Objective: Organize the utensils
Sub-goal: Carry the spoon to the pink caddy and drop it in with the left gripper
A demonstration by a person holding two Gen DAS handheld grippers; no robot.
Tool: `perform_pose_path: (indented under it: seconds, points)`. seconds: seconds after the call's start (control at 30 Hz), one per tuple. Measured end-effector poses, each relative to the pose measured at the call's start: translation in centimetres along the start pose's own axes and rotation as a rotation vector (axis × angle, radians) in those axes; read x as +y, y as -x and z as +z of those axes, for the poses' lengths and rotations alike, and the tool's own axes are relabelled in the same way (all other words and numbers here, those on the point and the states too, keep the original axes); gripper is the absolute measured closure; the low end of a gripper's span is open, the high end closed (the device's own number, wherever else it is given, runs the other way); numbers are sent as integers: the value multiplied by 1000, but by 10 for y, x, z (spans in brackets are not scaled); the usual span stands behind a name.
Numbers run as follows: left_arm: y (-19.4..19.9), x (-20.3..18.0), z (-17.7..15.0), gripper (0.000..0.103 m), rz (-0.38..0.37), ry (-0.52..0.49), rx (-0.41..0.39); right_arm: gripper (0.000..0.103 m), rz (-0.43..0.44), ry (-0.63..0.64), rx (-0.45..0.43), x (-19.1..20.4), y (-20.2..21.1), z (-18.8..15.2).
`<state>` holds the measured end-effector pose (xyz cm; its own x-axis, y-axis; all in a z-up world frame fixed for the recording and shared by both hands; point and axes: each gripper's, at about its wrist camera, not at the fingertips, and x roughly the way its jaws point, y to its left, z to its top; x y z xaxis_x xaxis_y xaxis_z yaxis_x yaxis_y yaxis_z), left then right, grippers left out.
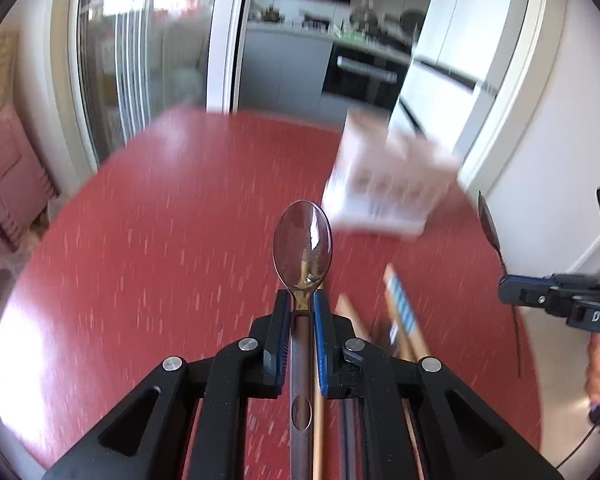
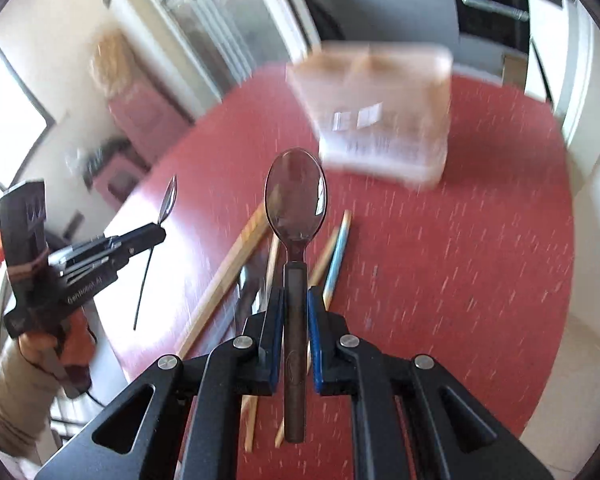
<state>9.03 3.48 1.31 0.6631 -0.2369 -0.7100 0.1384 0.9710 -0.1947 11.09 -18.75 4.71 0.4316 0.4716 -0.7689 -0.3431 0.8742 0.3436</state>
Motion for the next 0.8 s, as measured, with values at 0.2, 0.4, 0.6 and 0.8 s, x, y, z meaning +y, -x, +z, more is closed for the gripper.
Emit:
perform_pose_path:
  seconds: [0.2,0.4,0.6,0.8]
  points:
    - [-5,-19,95,62,-31,26,-155,90,-22,-54,-186,-18,22,69]
    - [-39,-43,173,62,-38,23,-285,90,-68,-53,-346,-39,10,137]
    - [-93,-64,212,62,-22,-11,-398,90,-126,-18,-414,-56,-29,169]
    - [-136,-70,201,62,-19,-31,-452,90,-196,88,-454,-49,-67,159]
